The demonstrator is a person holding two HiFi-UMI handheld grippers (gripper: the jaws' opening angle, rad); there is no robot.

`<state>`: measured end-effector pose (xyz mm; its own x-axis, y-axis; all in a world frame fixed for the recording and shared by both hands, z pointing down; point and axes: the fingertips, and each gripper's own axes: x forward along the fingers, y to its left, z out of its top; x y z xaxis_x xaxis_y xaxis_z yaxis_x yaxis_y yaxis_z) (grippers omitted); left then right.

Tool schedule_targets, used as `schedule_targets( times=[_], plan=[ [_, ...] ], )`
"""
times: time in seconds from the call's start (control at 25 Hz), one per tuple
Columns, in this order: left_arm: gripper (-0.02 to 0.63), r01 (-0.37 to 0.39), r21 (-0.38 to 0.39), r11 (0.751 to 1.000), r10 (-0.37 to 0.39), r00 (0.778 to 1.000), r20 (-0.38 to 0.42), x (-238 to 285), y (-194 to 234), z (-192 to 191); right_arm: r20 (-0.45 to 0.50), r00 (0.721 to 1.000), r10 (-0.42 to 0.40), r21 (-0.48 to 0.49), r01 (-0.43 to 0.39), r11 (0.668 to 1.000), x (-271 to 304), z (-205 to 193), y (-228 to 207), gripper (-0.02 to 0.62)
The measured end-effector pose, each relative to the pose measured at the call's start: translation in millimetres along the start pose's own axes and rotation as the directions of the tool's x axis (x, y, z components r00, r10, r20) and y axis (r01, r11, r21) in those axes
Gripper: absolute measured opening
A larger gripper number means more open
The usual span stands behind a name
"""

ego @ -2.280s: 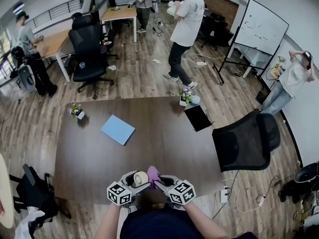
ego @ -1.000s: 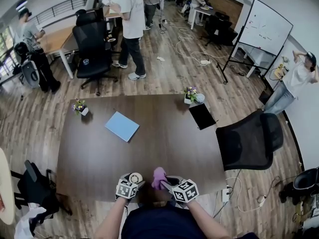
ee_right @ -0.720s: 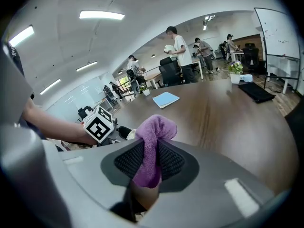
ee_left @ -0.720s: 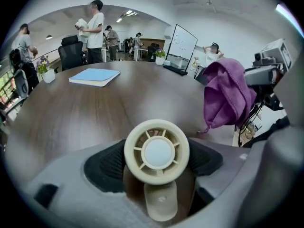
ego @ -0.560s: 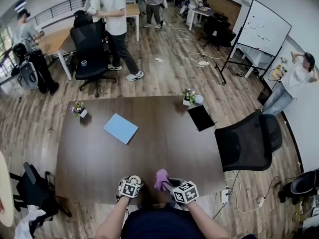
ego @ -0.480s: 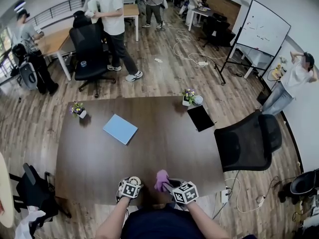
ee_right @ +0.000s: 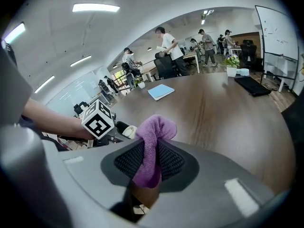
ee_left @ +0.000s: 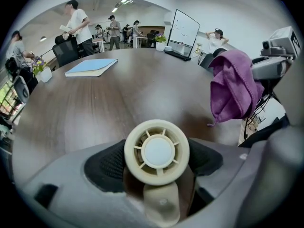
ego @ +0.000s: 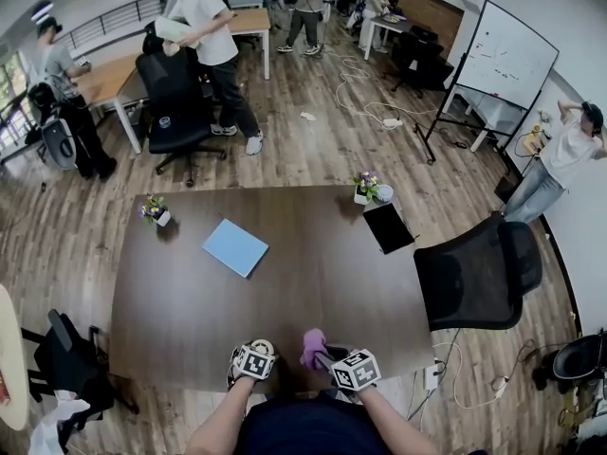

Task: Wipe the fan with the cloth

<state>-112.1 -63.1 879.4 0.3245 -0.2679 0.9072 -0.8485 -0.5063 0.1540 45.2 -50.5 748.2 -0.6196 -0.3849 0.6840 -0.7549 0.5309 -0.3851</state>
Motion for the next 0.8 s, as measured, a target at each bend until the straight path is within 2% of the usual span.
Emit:
schedule_targets(
  times=[0.2,0.36,0.48,0.68,0.8],
  plan=[
    [0.380,-0.009,-0.045,0.999,0.012,0.998,0.056,-6,6,0,-0.028,1.000,0.005,-0.015,-0.006,1.000,7,-5,1,0.094],
    [0.396,0.031,-0.089,0.996,-0.019,0.990,0.137,-18,6,10,-0.052,0.999,-0.009,-0.015,0.009,1.000,9,-11,-4,0.094],
    [0.399,0.080,-0.152,0.985,-0.045,0.975,0.219,-34,4,21,-0.069,0.998,-0.010,-0.010,0.010,1.000,12,-17,-7,0.095],
    [0.399,0.090,-0.203,0.975,-0.021,0.947,0.322,-61,11,32,-0.100,0.995,-0.016,-0.018,0.014,1.000,22,-23,-9,0.095],
    [0.399,0.103,-0.222,0.969,-0.011,0.925,0.381,-77,10,37,-0.117,0.992,-0.040,-0.065,0.032,0.997,25,-24,-11,0.095]
  ],
)
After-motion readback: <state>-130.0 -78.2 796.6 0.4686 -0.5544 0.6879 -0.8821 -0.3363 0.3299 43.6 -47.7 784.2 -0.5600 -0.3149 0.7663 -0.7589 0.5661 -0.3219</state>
